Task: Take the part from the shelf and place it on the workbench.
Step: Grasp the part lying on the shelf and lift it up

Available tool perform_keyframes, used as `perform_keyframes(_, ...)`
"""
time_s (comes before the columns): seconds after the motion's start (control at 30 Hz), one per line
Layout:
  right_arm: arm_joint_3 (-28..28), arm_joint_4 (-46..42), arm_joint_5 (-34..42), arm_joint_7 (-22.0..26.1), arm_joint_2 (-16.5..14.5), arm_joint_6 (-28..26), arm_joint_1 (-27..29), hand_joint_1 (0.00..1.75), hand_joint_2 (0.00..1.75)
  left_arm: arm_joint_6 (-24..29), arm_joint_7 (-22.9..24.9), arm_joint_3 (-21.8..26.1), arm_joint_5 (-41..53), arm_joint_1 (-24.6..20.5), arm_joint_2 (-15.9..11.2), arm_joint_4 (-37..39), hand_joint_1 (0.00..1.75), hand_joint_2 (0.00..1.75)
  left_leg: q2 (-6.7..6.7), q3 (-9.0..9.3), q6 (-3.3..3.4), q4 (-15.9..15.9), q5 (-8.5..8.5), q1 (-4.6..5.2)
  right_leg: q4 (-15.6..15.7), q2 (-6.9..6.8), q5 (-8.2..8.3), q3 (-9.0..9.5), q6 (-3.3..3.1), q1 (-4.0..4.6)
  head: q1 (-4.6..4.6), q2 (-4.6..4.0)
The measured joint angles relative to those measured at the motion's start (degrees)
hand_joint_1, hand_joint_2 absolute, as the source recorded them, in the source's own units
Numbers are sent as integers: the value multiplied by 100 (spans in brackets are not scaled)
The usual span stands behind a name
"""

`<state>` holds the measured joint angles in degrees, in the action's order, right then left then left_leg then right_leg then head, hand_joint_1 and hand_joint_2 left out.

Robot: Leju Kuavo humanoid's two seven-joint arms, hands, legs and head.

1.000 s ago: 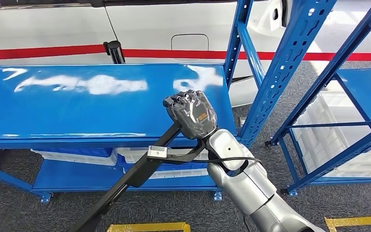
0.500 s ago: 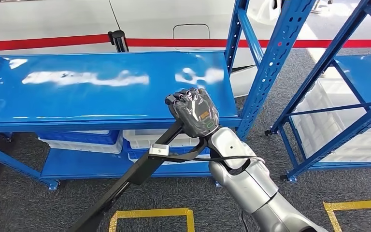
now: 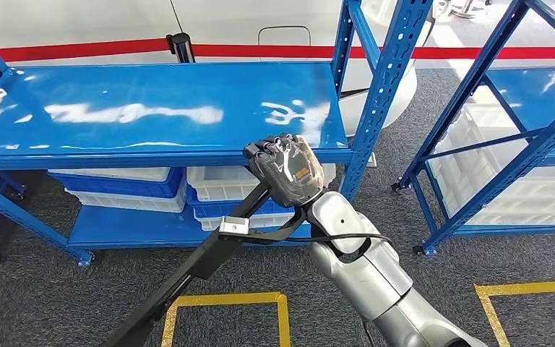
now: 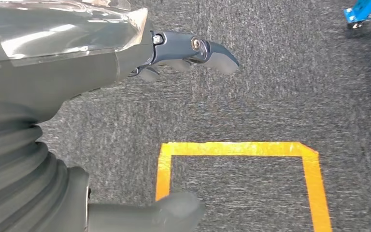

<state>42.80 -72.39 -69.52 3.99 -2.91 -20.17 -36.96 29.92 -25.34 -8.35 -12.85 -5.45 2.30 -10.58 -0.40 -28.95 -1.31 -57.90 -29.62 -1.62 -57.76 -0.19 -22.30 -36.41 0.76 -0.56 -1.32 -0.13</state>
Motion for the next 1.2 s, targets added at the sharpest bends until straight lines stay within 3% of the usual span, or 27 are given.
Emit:
perform_keyframes(0.07, 3, 0, -1, -1, -5, 7, -1, 175, 175, 14, -4, 1, -4, -2, 5, 1, 0, 175, 18, -66, 126, 35, 86, 24, 10, -3, 68, -32, 82, 3, 4, 0)
perform_keyframes(0.1, 1, -1, 1, -2, -2, 11, -3, 175, 175, 17, -4, 1, -8, -6, 9, 0, 0, 175, 35, -123, 202, 51, 160, 27, -53, 3, -7, -95, 90, 7, 8, 0)
perform_keyframes(0.17, -4, -2, 1, -4, 13, 17, -4, 175, 175, 21, -6, 2, -15, -15, 12, -1, 0, 175, 71, -287, 315, 81, 332, 20, -511, 14, -458, -293, 38, 4, 31, 0)
perform_keyframes(0.23, -4, -2, 1, -6, 23, 25, 0, 175, 175, 24, -7, 2, -20, -16, 7, 0, 0, 175, 82, -488, 348, 79, 487, 38, -1265, 16, -949, -468, 5, -7, 51, 0)
perform_keyframes(0.27, -2, -2, 1, -6, 28, 31, 2, 175, 175, 27, -7, 2, -25, -15, 8, 1, 0, 175, 89, -588, 348, 75, 563, 46, -1568, 16, -1038, -487, 35, -11, 51, 0)
perform_keyframes(0.3, -1, -1, 1, -6, 32, 39, 4, 175, 175, 29, -6, 2, -31, -15, 9, 1, 0, 175, 95, -687, 339, 72, 639, 51, -1709, 16, -1002, -424, 88, -14, 51, 0)
perform_keyframes(0.33, 2, -1, 3, -3, 31, 49, 3, 175, 175, 35, -6, 2, -42, -15, 11, 1, 0, 175, 99, -783, 324, 69, 715, 53, -1659, 16, -891, -271, 145, -15, 53, 0)
perform_keyframes(0.4, 9, -3, 10, 8, 7, 68, -9, 175, 175, 54, -9, 3, -71, -13, 14, 0, 0, 175, 101, -942, 277, 61, 857, 58, -1005, 16, -730, 326, 185, -14, 52, 0)
perform_keyframes(0.47, 18, -16, 23, 19, -43, 81, -38, 175, 175, 72, -26, 4, -91, -8, 15, 0, 0, 175, 102, -1035, 213, 66, 997, 72, -136, 28, -846, 914, 116, 20, 41, 0)
perform_keyframes(0.5, 23, -23, 32, 21, -62, 90, -52, 175, 175, 78, -37, 4, -92, 1, 14, 0, 0, 175, 104, -1061, 180, 84, 1066, 74, 119, 36, -913, 1040, 73, 41, 41, 0)
perform_keyframes(0.53, 27, -28, 39, 22, -74, 97, -61, 175, 175, 80, -46, 4, -93, 8, 13, 1, 0, 175, 106, -1076, 155, 105, 1125, 70, 232, 43, -935, 1054, 47, 59, 42, 0)
perform_keyframes(0.67, 33, -28, 47, 22, -78, 111, -67, 175, 175, 83, -52, 4, -94, 22, 11, 1, 0, 175, 106, -1088, 128, 140, 1190, 56, 210, 45, -905, 990, 21, 70, 55, 0)
perform_keyframes(0.7, 38, -26, 47, 22, -82, 123, -66, 175, 175, 82, -54, 5, -95, 44, 11, 2, 0, 175, 100, -1133, 104, 50, 1033, 40, 211, 35, -844, 958, -37, 50, 52, 0)
perform_keyframes(0.8, 78, -20, 46, 16, -107, 157, -58, 175, 175, 81, -61, 10, -100, 113, 3, 7, 0, 175, 58, -1350, -24, -1248, 103, -13, 144, -8, -479, 580, -193, -4, 36, 0)
perform_keyframes(0.83, 88, -20, 45, 11, -111, 157, -54, 175, 175, 81, -61, 11, -101, 115, -1, 7, 0, 175, 51, -1271, -50, -1494, 35, -22, 94, -13, -404, 438, -177, -5, 35, 0)
perform_keyframes(0.87, 92, -20, 44, 6, -112, 157, -52, 175, 175, 81, -61, 11, -101, 113, -2, 7, 0, 175, 52, -1044, -61, -1286, 167, -36, 40, -13, -376, 347, -153, -16, 33, 0)
perform_keyframes(0.93, 95, -25, 42, -1, -117, 160, -51, 175, 175, 79, -61, 10, -96, 100, -1, 4, 0, 175, 31, -530, -73, -612, 188, -48, -64, -11, -327, 193, -92, -14, 25, 0)
perform_keyframes(1.0, 100, -30, 41, -4, -127, 163, -57, 175, 175, 77, -61, 9, -91, 89, 4, 3, 0, 175, -1, -313, -15, -225, 89, -21, -107, -8, -256, 115, 1, 12, 19, 0)
perform_keyframes(1.1, 107, -30, 43, -14, -123, 168, -62, 175, 175, 76, -62, 8, -88, 81, 12, 3, 0, 175, 12, -404, 178, -156, 219, 26, -117, 3, -193, 30, 128, 29, 23, 0)
perform_keyframes(1.13, 106, -30, 43, -16, -117, 172, -63, 175, 175, 76, -64, 8, -87, 77, 14, 3, 0, 175, 29, -463, 254, -135, 285, 31, -221, 8, -303, -49, 131, 26, 35, 0)
perform_keyframes(1.2, 104, -28, 46, -17, -107, 178, -65, 175, 175, 76, -77, 9, -87, 70, 9, 3, 0, 175, 53, -614, 362, -118, 421, 49, -775, 13, -760, -272, 86, 9, 47, 0)
